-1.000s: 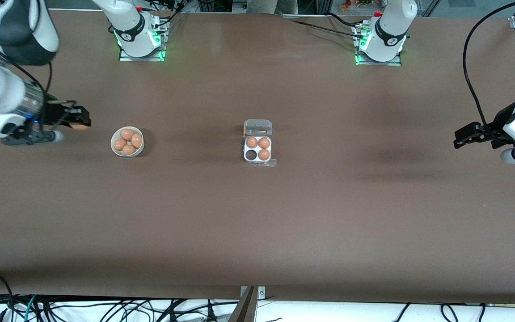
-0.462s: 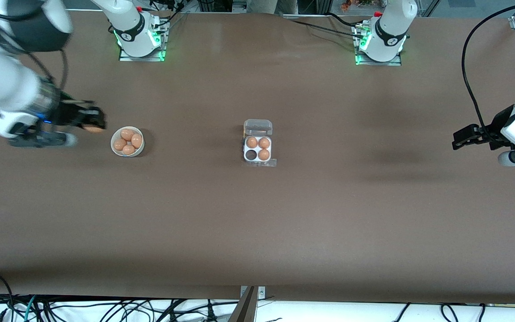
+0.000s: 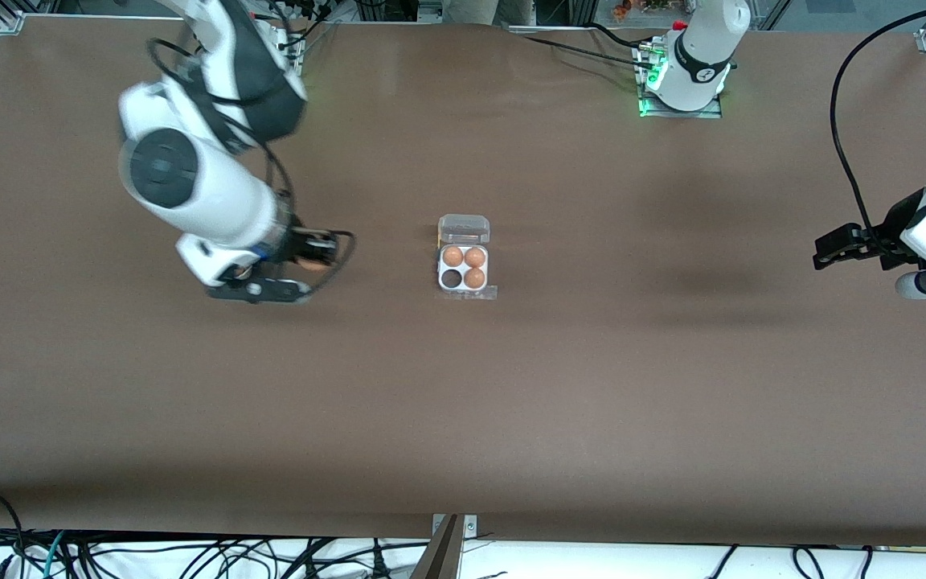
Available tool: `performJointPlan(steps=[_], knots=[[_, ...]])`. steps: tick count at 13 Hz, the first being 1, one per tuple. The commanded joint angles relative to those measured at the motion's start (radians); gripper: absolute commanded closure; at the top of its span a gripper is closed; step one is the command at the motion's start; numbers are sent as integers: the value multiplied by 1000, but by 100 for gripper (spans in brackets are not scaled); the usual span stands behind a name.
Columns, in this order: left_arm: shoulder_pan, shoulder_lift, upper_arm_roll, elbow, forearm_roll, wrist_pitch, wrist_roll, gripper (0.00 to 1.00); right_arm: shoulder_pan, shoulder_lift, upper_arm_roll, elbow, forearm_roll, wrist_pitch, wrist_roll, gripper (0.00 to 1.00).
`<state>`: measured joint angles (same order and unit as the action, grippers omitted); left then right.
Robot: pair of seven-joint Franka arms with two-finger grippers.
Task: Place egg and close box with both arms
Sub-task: 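Carry the egg with the right gripper to the clear egg carton, then lower the egg into the empty carton slot and open the right gripper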
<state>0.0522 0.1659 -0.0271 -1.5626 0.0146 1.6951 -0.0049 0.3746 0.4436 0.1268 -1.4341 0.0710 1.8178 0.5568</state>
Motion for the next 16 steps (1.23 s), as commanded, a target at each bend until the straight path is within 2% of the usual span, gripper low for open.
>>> performJointPlan(steps=[1,5,7,11,16], knots=[[6,11,1,26,-21,-12,29,0,78,90,-10,49,4,75,96,100],[6,11,1,26,-24,-11,29,0,165,191,-12,49,-2,214,172,100],[6,11,1,26,-25,-11,29,0,222,249,-15,49,-48,286,263,100],[6,11,1,26,-27,-11,29,0,260,323,-15,43,-79,388,299,100],[6,11,1,26,-28,-11,31,0,273,340,-16,15,-111,397,351,100]])
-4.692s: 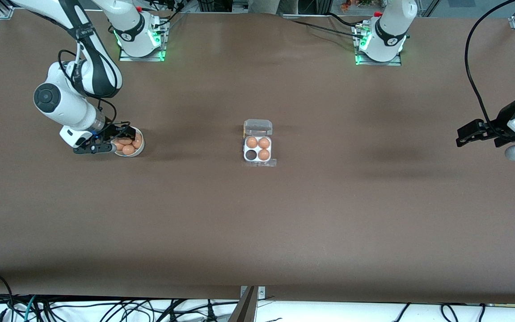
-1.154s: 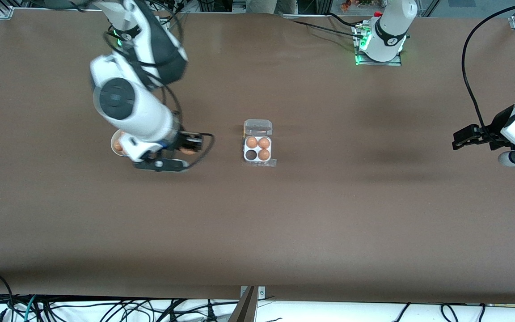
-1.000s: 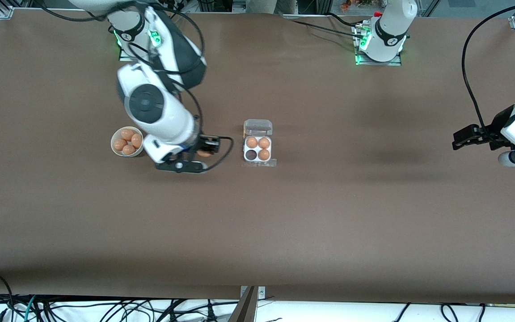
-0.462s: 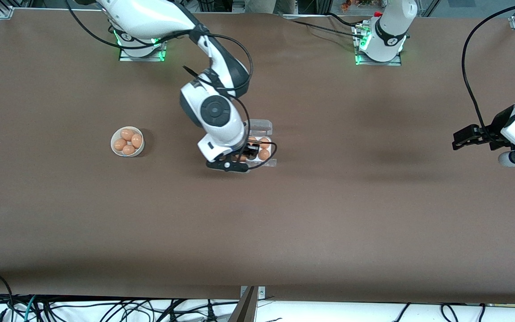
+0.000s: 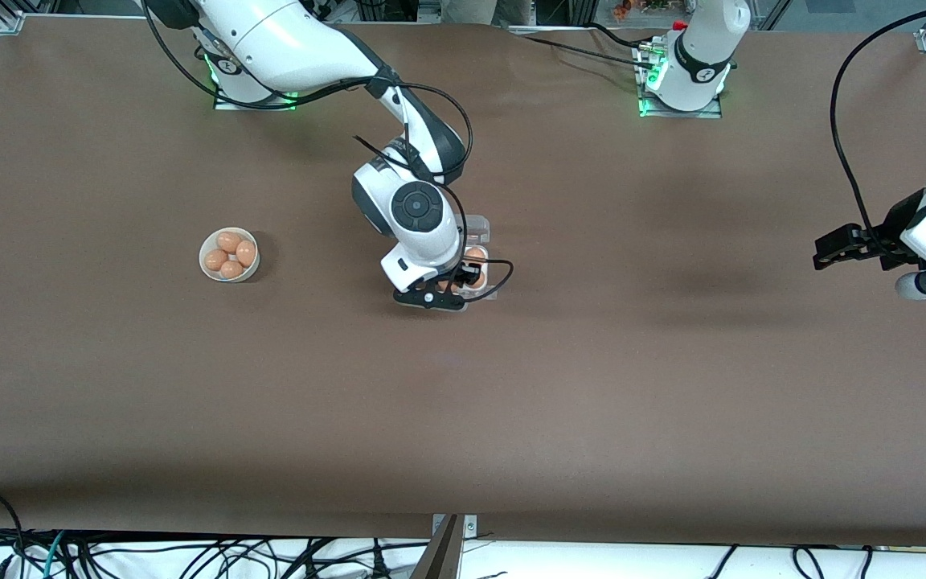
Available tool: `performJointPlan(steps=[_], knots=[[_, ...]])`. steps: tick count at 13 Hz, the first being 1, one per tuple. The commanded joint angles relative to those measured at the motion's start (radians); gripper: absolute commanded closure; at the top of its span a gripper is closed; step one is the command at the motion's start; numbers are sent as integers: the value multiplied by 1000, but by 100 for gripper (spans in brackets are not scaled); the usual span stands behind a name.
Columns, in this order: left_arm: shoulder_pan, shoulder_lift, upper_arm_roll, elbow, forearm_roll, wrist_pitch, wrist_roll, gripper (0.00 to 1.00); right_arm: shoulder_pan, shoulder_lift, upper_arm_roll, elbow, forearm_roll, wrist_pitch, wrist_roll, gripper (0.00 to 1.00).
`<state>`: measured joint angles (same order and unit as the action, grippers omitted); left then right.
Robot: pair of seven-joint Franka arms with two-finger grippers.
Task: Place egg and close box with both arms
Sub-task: 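Lower the egg into the empty carton slot and open the right gripper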
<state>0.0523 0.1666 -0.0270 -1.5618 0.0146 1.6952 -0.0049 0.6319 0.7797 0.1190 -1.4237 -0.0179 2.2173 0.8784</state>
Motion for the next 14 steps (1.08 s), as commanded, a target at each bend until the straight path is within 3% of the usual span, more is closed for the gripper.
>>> performJointPlan(steps=[1,4,5,6,7,14], knots=[[6,10,1,25,-28,-11,31,0,15,4,-9,5,-22,-2,31,100],[4,10,-1,25,-27,-11,29,0,14,4,-9,5,-19,1,33,100],[4,10,-1,25,-28,-11,29,0,15,4,-9,5,-20,-1,33,76],[4,10,-1,25,-28,-11,29,0,19,4,-9,5,-19,1,40,5],[4,10,-1,25,-28,-11,29,0,19,4,-9,5,-22,1,50,0],[-3,10,-7,25,-30,-11,26,0,14,-8,-10,6,-20,-14,36,0]])
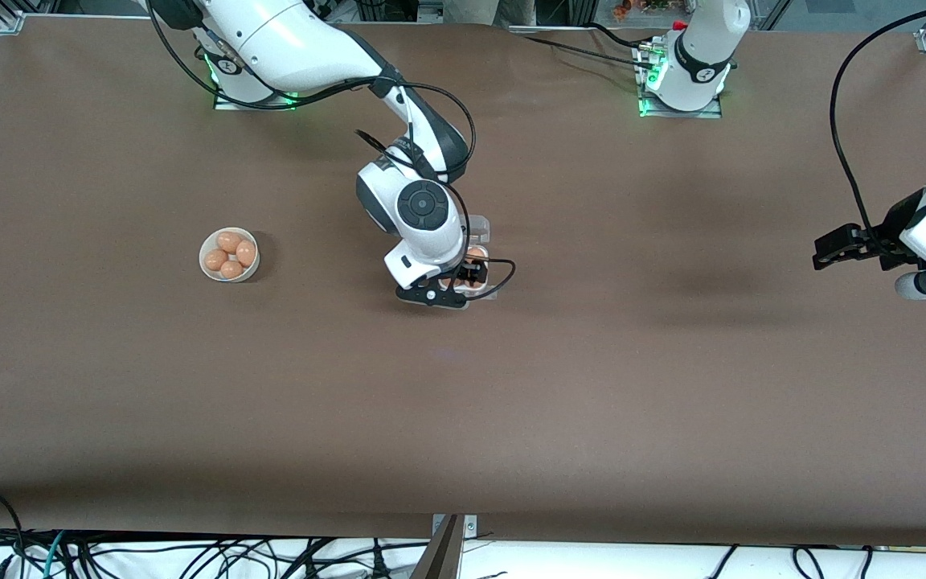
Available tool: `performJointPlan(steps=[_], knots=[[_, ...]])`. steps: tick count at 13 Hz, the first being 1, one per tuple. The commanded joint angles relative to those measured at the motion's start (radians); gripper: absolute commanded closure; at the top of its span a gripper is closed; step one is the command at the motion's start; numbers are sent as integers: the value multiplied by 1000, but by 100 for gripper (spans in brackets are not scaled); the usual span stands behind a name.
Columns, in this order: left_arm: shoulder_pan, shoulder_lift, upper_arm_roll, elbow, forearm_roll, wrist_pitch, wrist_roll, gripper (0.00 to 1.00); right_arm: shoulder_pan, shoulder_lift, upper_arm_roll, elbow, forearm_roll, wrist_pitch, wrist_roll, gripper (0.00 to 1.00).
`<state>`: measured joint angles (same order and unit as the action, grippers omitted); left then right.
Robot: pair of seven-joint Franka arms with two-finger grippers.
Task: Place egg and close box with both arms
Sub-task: 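Lower the egg into the empty carton slot and open the right gripper, then raise the right gripper away while the left gripper reaches the carton lid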
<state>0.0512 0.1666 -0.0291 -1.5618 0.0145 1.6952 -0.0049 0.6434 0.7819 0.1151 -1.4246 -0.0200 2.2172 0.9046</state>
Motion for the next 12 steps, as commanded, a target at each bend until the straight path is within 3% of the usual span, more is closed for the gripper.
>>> performJointPlan(steps=[1,4,6,8,10,12], knots=[[-10,8,-11,25,-31,-15,23,0,-4,-27,-11,7,-20,-39,-1,0],[-19,10,-40,23,-212,-32,-3,1,-42,-125,-41,6,-12,-224,-97,0],[-51,25,-64,20,-249,-61,-65,9,-53,-208,-95,-22,0,-330,-192,0],[-138,54,-86,19,-252,-87,-192,31,-53,-342,-176,-152,3,-350,-300,0],[-262,83,-89,20,-254,-109,-329,65,-53,-481,-289,-281,40,-355,-456,0],[-371,117,-89,20,-254,-138,-450,85,-53,-591,-397,-388,45,-364,-590,0]])
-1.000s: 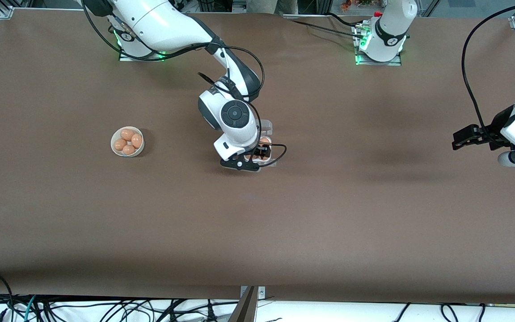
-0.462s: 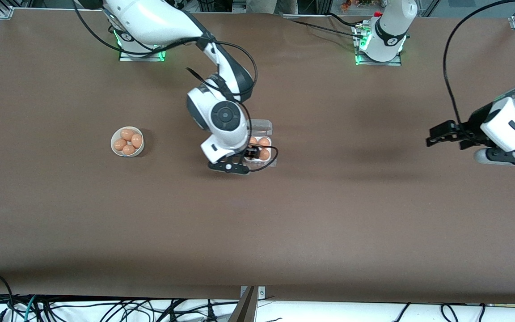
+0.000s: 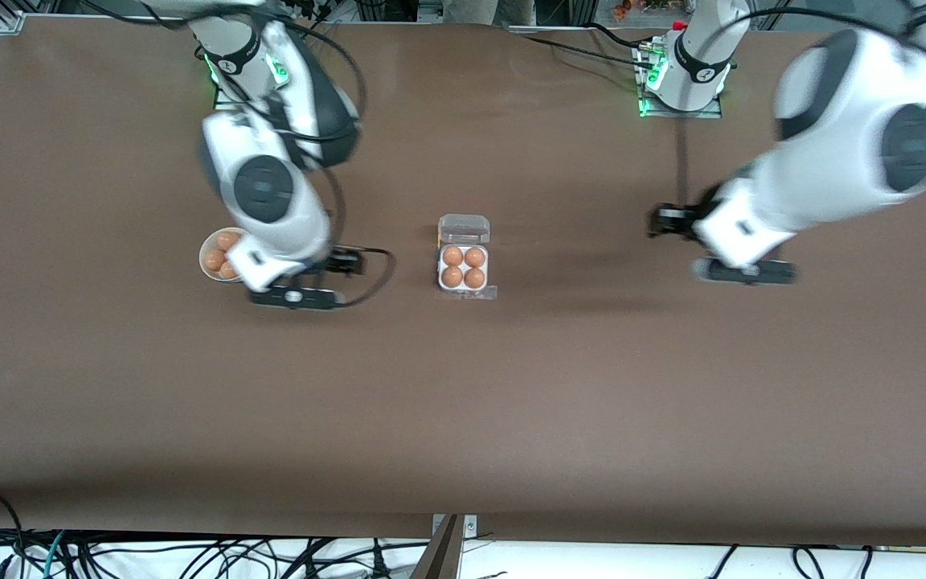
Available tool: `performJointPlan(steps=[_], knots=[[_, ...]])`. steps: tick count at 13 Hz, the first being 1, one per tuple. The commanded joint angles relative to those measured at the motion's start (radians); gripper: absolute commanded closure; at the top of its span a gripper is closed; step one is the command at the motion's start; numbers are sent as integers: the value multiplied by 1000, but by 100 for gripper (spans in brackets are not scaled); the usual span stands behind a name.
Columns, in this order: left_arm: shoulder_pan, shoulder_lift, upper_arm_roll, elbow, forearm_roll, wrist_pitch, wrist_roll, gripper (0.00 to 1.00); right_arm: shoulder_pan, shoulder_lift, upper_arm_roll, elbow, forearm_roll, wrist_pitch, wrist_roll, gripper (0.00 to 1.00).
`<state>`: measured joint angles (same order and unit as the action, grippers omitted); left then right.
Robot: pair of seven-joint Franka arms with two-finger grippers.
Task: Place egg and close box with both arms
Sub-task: 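Raise the right gripper away while the left gripper reaches the carton lid, then fold the clear lid over the eggs with the left gripper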
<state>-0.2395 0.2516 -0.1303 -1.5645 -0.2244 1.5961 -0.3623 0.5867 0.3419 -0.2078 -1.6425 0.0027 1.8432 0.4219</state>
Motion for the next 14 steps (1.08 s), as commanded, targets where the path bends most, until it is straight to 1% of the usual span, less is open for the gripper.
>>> performJointPlan(steps=[1,2,4,5,6,7,8,10,12,14], knots=[[-134,55,12,23,-15,-44,-148,88,4,-190,-125,-204,20,2,-154,0],[-186,78,12,23,-15,-44,-206,93,5,-213,-184,-210,20,-28,-220,0],[-285,141,12,27,-15,-38,-312,94,5,-230,-306,-195,13,-67,-366,0],[-326,173,12,27,-30,-33,-348,94,5,-247,-356,-191,13,-78,-414,0],[-352,205,14,29,-50,-27,-363,95,5,-257,-384,-184,4,-93,-443,0],[-368,242,14,55,-67,-19,-368,95,5,-259,-393,-181,3,-94,-463,0],[-376,289,14,78,-85,-15,-379,95,5,-259,-421,-160,3,-96,-482,0],[-396,378,14,130,-96,14,-386,95,1,-253,-449,-81,10,-152,-514,0],[-422,438,14,139,-96,89,-405,95,1,-248,-460,-34,14,-200,-517,0],[-438,483,14,139,-96,149,-422,94,-1,-244,-458,-30,20,-202,-508,0]])
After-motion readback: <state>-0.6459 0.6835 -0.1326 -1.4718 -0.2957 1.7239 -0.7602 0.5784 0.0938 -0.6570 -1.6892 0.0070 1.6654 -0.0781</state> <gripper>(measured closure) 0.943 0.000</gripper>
